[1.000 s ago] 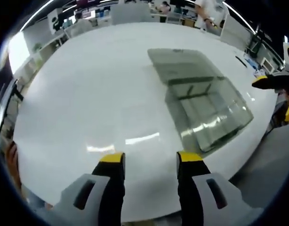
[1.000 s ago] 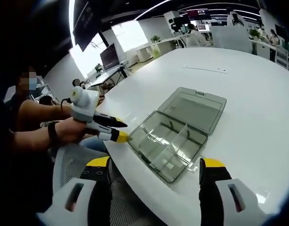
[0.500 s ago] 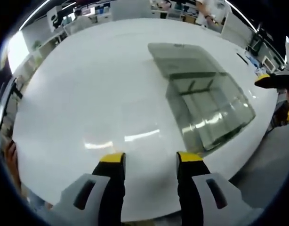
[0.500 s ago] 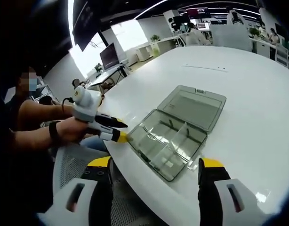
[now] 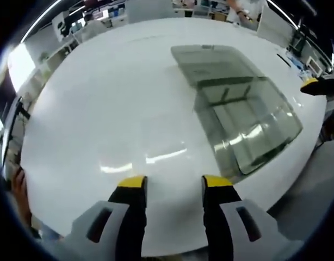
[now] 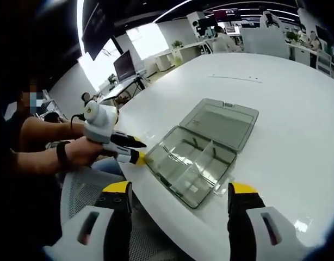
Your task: Insert the divider into the dual guide fixture by aligning both edges with the guide slots and pushing it downward to the bottom, including one-sided entry, uneven engagement, binding, and posture correction.
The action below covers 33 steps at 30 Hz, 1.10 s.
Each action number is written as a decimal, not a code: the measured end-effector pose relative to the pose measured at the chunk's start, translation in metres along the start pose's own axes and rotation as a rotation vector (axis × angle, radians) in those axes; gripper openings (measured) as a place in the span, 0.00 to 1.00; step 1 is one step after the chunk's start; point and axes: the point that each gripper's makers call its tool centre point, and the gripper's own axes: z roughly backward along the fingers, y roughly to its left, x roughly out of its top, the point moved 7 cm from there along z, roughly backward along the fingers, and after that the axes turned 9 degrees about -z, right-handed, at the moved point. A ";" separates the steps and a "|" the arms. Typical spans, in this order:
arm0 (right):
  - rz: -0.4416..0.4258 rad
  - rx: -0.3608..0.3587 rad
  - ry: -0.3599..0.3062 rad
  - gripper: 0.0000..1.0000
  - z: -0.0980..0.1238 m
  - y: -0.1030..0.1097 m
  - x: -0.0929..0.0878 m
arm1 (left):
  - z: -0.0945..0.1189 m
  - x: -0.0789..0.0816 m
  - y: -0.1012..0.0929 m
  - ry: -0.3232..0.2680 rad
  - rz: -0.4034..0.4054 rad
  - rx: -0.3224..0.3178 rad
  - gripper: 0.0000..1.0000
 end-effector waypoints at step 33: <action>-0.003 0.034 -0.009 0.66 0.001 0.007 0.002 | 0.002 0.002 0.003 -0.015 0.045 0.013 0.31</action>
